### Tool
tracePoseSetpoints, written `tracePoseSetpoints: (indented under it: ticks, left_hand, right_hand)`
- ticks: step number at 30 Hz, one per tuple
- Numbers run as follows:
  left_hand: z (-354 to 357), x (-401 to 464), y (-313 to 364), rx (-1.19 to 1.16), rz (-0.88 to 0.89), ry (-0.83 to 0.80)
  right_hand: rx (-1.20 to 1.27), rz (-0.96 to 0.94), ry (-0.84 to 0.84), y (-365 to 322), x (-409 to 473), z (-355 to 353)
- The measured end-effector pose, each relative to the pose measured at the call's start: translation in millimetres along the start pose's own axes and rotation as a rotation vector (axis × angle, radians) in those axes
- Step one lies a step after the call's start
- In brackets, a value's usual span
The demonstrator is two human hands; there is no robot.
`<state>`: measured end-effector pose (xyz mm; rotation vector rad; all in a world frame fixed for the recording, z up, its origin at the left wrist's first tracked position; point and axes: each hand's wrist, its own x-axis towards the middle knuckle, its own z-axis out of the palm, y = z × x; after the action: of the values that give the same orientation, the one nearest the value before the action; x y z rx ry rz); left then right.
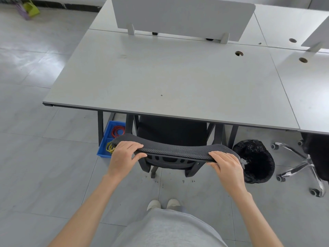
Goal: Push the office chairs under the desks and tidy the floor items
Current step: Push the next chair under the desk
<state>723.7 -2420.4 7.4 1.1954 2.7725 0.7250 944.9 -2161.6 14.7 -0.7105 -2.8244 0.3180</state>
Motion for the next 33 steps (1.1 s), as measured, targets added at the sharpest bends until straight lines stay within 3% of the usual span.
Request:
tracePoseSetpoints:
  ticks: [6, 10, 14, 17, 23, 27, 33]
  left_hand:
    - [-0.9, -1.7, 2.2, -0.012, -0.021, -0.026]
    - [-15.4, -8.7, 17.5, -0.339, -0.134, 0.067]
    - [-36.5, -49.4, 26.2, -0.679, -0.43, 0.241]
    - [-41.1, -102.4, 20.3, -0.85, -0.649, 0.348]
    - [-43.4, -223.5, -14.0, -0.961, -1.068, 0.56]
    - [-64.4, -251.9, -50.0, -0.956, -1.152, 0.649]
    - [-110.7, -218.3, -142.5, -0.944, -1.113, 0.693]
  right_hand:
    - [-0.015, 0.019, -0.099, 0.8, -1.8, -0.8]
    - [0.043, -0.034, -0.186, -7.0, 4.4, -7.9]
    - [0.475, -0.11, -0.196, -59.6, 12.7, -18.3]
    - [0.752, -0.097, -0.396, -119.6, 13.6, -4.6]
    - [0.809, -0.084, -0.723, -214.1, 5.8, 62.4]
    - [0.757, -0.066, -0.814, -255.2, 5.3, 93.7]
    - [0.758, -0.064, -0.888, -324.9, 36.6, 124.6]
